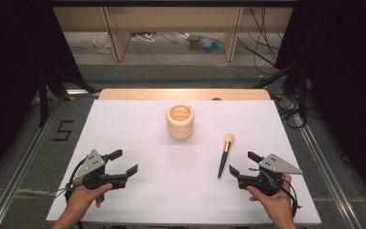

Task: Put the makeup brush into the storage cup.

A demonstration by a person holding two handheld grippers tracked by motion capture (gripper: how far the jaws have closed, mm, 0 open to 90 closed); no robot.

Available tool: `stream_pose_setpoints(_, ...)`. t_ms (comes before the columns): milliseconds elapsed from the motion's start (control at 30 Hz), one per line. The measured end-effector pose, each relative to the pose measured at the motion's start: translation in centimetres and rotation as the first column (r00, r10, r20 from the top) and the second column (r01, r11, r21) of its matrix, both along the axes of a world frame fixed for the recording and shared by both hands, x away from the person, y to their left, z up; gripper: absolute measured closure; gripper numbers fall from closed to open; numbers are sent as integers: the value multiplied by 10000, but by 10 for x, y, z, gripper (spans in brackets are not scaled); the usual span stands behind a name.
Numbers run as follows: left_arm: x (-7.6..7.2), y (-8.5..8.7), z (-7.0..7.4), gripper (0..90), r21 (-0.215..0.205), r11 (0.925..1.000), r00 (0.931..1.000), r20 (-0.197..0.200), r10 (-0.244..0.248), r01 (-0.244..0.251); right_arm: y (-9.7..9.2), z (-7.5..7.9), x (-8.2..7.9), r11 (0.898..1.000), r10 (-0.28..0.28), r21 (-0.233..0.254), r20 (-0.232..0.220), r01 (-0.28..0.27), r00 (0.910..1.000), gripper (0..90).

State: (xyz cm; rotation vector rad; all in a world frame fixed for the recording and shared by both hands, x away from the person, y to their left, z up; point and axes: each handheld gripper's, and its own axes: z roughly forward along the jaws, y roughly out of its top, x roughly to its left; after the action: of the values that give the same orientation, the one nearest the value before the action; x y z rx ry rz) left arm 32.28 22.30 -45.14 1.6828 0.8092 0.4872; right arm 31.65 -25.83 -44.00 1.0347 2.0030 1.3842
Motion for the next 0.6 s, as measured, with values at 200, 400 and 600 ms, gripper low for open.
stream_pose_setpoints(200,0,-1,0,174,47,10000,10000,4,-59,59,1,-1,1,9999,110,-105,-118,-111,9999,175)
stream_pose_setpoints(400,0,-1,-1,175,-5,10000,10000,-52,6,-6,1,-1,1,9995,209,-216,-346,-217,9992,182)
stream_pose_setpoints(600,0,-2,-1,174,-58,10000,9999,-130,58,-59,0,-1,5,9988,335,-347,-529,-354,9980,182)
